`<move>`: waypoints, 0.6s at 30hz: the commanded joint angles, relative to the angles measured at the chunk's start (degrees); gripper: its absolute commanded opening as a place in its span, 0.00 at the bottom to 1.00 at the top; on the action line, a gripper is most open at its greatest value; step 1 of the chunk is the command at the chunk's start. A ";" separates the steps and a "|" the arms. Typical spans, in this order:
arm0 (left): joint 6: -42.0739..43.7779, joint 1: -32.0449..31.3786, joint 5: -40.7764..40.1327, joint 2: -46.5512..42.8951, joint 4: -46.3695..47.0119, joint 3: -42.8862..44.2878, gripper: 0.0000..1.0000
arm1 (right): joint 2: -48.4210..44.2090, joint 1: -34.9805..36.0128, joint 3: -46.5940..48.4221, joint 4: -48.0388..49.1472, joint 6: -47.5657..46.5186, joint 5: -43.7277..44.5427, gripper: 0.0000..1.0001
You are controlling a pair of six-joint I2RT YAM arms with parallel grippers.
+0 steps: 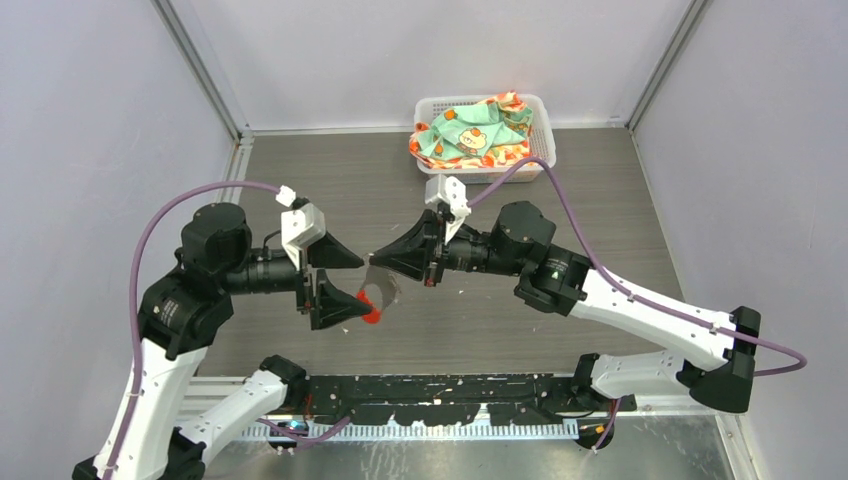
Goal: Put the keys on the keyring
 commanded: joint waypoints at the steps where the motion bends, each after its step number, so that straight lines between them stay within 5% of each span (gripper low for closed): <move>1: -7.38 -0.26 -1.31 0.22 3.65 -0.99 0.90 | -1.52 3.71 2.21 -0.88 -4.34 10.16 0.01; 7: -4.60 -0.26 -3.28 -0.43 2.89 -1.75 0.82 | -1.82 7.30 0.75 1.66 -7.12 17.78 0.01; 14: -2.90 -0.26 1.18 -1.66 2.23 -2.85 0.32 | -3.14 8.46 -3.60 9.86 -6.86 22.10 0.01; 18: -5.89 -0.26 6.54 -1.92 6.12 -2.95 0.31 | -3.28 9.16 -6.17 15.04 -5.38 23.13 0.01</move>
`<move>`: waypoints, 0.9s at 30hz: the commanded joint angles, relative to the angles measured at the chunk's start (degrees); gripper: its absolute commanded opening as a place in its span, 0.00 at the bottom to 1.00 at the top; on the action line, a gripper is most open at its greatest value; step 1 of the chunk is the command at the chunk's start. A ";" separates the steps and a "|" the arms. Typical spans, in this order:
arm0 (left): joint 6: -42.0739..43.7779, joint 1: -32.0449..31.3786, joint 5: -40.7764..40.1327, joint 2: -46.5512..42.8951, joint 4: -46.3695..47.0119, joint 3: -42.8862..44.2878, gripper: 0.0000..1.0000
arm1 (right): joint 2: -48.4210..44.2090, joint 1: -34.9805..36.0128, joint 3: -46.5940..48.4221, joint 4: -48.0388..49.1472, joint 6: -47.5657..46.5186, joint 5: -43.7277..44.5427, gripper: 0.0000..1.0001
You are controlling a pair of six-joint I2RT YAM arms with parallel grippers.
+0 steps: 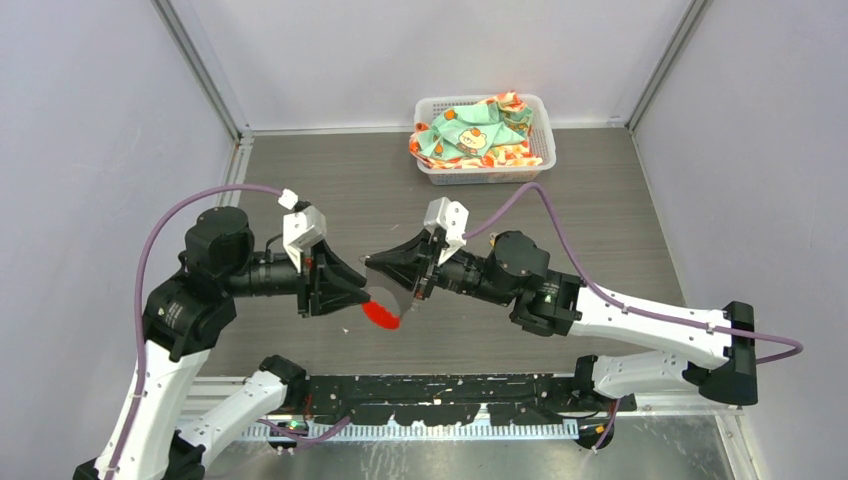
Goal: Put the keys on the keyring
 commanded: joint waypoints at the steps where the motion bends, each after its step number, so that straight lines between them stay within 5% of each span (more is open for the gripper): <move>1: -3.50 -0.26 8.01 -0.68 5.99 -0.23 0.32 | -2.13 0.82 -2.30 11.77 1.22 4.47 0.01; 7: -5.10 -0.26 8.97 0.01 7.02 -0.27 0.33 | -2.27 1.14 -5.59 18.73 4.37 5.61 0.01; 19: 6.17 -0.26 -0.43 2.95 -5.34 12.10 0.26 | -8.41 1.10 -13.29 30.53 9.16 -0.63 0.01; 23: 1.48 -0.26 3.69 2.95 -0.67 8.79 0.26 | -8.14 1.15 -13.12 31.74 10.66 -4.69 0.01; 27: -6.55 -0.26 9.45 3.40 7.98 5.92 0.37 | -7.20 1.07 -12.39 31.56 11.18 -8.12 0.01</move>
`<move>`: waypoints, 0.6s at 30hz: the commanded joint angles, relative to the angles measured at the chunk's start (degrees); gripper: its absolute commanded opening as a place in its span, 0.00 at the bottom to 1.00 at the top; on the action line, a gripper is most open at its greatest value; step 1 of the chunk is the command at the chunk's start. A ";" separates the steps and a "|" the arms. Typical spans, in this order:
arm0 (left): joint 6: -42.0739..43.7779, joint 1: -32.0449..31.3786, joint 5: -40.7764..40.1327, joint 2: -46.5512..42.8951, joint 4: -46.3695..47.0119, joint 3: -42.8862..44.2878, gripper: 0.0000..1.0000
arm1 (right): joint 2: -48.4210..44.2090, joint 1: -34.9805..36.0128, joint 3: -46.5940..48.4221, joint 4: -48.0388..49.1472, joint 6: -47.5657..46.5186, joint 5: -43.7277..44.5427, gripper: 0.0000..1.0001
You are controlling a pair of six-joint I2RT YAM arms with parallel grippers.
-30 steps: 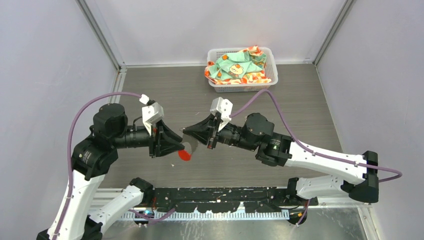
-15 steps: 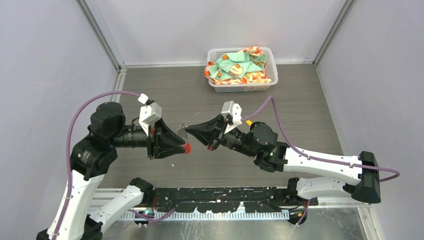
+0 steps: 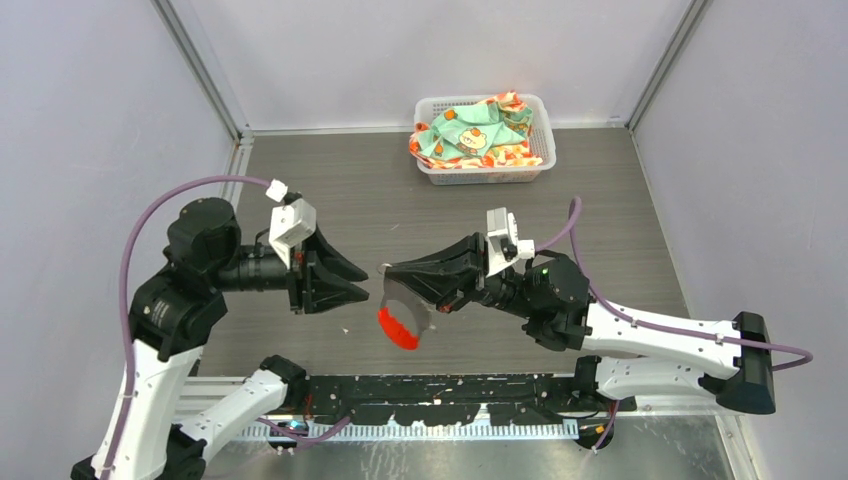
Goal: Put the keys on the keyring
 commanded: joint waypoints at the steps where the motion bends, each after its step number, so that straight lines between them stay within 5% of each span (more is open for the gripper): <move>1: -9.17 -0.26 6.03 1.62 10.39 -1.99 0.42 | 0.25 0.24 1.41 4.63 1.82 -5.13 0.01; 6: -11.41 -0.19 9.67 2.83 11.74 -0.57 0.48 | 0.45 0.16 1.55 4.61 1.64 -6.12 0.01; 18: -14.89 -0.26 15.05 1.63 16.12 -2.86 0.32 | 2.52 0.21 2.91 2.95 0.67 -6.96 0.01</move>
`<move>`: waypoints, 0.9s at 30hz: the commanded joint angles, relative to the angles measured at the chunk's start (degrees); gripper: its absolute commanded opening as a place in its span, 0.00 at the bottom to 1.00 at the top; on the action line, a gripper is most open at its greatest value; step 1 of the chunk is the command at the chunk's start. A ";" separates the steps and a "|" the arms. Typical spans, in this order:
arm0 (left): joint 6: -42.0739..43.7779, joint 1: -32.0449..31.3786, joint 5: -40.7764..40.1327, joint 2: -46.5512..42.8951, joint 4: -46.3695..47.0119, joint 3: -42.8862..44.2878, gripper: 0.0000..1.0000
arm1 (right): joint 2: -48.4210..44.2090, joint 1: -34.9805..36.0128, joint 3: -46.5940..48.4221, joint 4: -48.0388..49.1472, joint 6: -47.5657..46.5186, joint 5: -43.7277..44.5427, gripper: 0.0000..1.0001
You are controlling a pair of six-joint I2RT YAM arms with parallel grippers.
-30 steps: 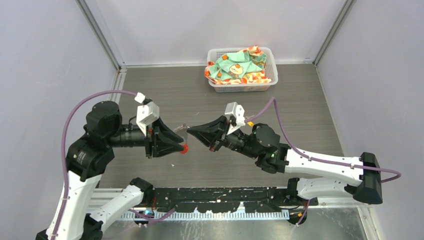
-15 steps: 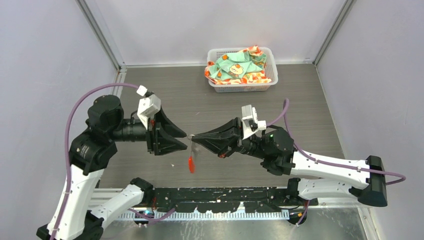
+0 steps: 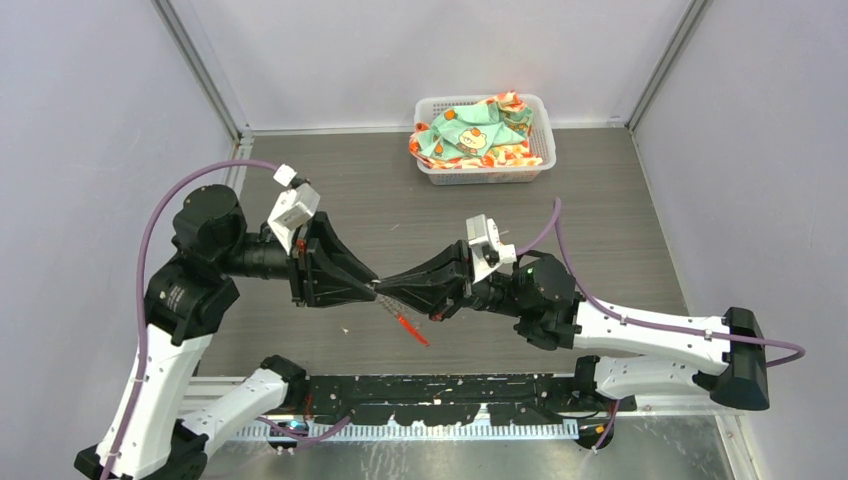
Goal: Put the keys on the keyring
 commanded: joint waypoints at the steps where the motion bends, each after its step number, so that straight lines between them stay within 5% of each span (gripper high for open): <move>1: -1.99 -0.20 3.55 -0.84 3.78 -0.13 0.32 | -0.11 0.21 2.74 2.17 -0.54 -0.35 0.01; 11: 3.23 -0.26 2.86 -1.11 -0.52 0.17 0.03 | -0.36 0.21 3.02 1.71 -0.33 -0.67 0.01; 12: 3.87 -0.22 2.20 -1.11 -1.45 0.38 0.09 | -0.46 0.15 2.92 1.63 -0.42 -0.62 0.01; 14: 5.44 -0.23 -0.05 -1.24 -3.76 0.99 0.46 | -0.89 0.19 2.83 1.50 -0.40 -0.68 0.01; 17: 7.78 -0.26 -2.74 -1.43 -6.61 2.35 0.68 | -1.43 0.21 2.73 1.09 -0.57 -0.62 0.01; 21: 11.67 -0.25 -4.87 -1.66 -10.63 4.51 0.74 | -1.89 0.17 2.73 0.56 -0.83 -0.69 0.01; 27: 23.00 -0.25 -10.30 -3.67 -15.71 3.29 0.70 | -1.97 0.13 3.16 0.85 -0.14 -1.64 0.01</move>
